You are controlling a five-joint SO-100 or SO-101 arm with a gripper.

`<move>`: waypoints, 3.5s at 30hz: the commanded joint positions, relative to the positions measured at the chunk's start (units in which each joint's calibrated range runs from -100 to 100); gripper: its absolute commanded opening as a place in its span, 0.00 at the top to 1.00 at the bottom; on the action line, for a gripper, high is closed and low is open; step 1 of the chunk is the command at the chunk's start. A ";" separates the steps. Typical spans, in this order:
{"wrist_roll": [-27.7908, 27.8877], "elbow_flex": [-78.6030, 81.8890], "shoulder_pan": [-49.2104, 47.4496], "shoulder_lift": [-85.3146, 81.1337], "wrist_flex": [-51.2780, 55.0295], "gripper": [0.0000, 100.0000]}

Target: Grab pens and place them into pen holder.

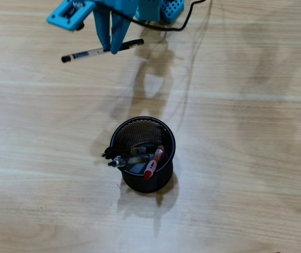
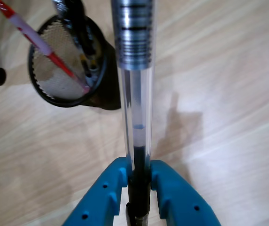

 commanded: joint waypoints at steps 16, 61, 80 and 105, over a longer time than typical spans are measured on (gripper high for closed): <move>7.64 -2.33 -16.80 6.00 -51.47 0.98; 16.49 23.19 -12.04 21.03 -93.66 0.88; 44.29 37.67 -15.88 -8.78 -72.61 0.98; 64.29 69.17 -15.70 -57.78 -27.96 0.98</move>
